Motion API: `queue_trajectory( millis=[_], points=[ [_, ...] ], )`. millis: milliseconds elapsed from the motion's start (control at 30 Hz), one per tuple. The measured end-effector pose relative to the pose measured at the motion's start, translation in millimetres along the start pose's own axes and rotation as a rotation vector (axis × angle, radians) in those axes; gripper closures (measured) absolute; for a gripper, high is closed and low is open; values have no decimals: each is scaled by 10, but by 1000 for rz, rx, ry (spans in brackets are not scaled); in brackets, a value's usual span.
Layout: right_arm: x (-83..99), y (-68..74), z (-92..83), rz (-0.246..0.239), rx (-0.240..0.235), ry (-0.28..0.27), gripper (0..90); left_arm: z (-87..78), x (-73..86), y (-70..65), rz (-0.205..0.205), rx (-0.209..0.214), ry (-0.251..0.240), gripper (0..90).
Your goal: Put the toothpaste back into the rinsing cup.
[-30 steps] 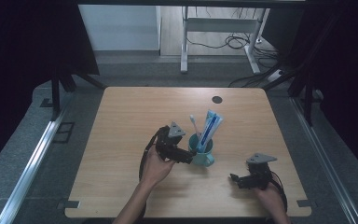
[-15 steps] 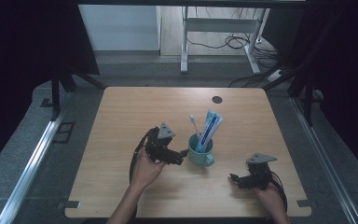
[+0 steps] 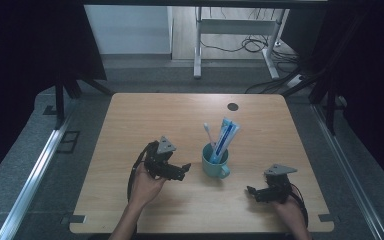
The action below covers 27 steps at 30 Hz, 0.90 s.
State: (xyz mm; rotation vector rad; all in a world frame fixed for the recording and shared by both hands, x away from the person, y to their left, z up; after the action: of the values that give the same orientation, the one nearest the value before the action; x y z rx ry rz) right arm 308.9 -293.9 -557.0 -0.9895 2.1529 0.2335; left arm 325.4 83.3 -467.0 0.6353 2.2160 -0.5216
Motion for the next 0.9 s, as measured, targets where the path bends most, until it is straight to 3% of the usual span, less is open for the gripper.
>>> queue_trajectory(
  millis=[500,900],
  points=[
    [0,-1,0,-1,1,0,20,-166,243,218,-56,-35,-15,0],
    [1,0,-1,1,1,0,22,-287,425,346,-66,-77,-9,0]
  ],
)
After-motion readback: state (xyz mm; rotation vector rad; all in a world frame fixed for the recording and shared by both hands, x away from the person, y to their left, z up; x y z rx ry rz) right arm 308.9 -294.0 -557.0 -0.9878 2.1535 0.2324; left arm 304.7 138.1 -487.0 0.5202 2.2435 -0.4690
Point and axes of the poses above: each handheld gripper's, and its own axes: z roughly forward along the jaws, x roughly out of its underside, y roughly to its left, the point moved 2 cm from there along z, roughly forward along the jaws, and after that the axes turned 11 degrees about -z, right-handed, at the moved point
